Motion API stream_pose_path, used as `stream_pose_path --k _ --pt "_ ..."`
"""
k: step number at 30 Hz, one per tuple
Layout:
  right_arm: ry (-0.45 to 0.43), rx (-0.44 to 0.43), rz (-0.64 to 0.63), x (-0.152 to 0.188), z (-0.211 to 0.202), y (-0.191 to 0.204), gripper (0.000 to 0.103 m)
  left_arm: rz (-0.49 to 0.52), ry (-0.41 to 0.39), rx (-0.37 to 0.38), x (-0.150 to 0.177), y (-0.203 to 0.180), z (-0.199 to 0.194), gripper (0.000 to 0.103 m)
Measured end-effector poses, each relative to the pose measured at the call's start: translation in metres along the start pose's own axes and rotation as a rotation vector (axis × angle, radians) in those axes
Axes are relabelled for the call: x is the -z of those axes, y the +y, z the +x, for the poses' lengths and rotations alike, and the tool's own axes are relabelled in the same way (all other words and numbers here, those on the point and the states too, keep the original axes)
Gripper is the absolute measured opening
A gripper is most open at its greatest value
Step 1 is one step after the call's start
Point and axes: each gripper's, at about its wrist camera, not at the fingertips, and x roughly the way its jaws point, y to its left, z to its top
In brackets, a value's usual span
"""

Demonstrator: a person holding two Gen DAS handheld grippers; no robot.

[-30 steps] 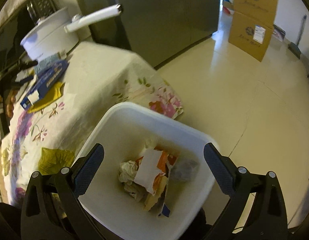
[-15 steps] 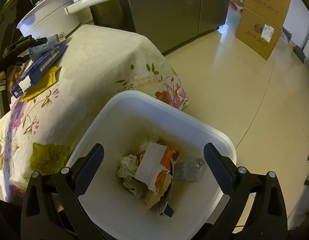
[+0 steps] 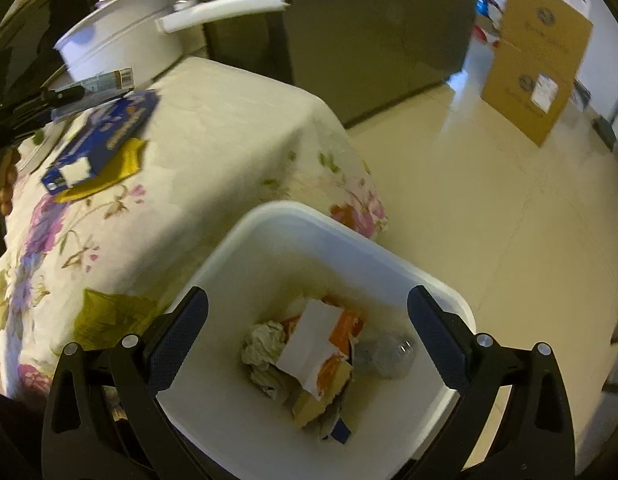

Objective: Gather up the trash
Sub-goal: 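Grasp the blue biscuit box with the right gripper while the left lifts the carton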

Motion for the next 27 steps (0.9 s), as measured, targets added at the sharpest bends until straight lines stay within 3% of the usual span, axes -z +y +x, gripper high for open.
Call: stream_pose_path --k 8,15,18,24,27 --pt "-0.054 -0.115 -0.066 -0.071 -0.003 0.072 0.096 -0.209 -0.087 -0.051 0.032 0.016 -0.09 0.054" --pt "0.081 -0.195 -0.064 -0.143 0.041 0.156 0.096 -0.344 -0.244 -0.132 0.065 0.026 -0.155 0.054" --pt "0.173 -0.209 -0.043 -0.161 0.066 0.18 0.096 -0.348 -0.294 -0.174 0.07 0.036 -0.175 0.054" --pt "0.262 -0.114 -0.05 -0.172 0.103 0.21 0.096 -0.385 -0.302 -0.181 0.075 0.06 -0.181 0.055" --pt "0.26 -0.051 -0.082 -0.174 0.113 0.218 0.096 -0.408 -0.301 -0.174 0.075 0.069 -0.18 0.055"
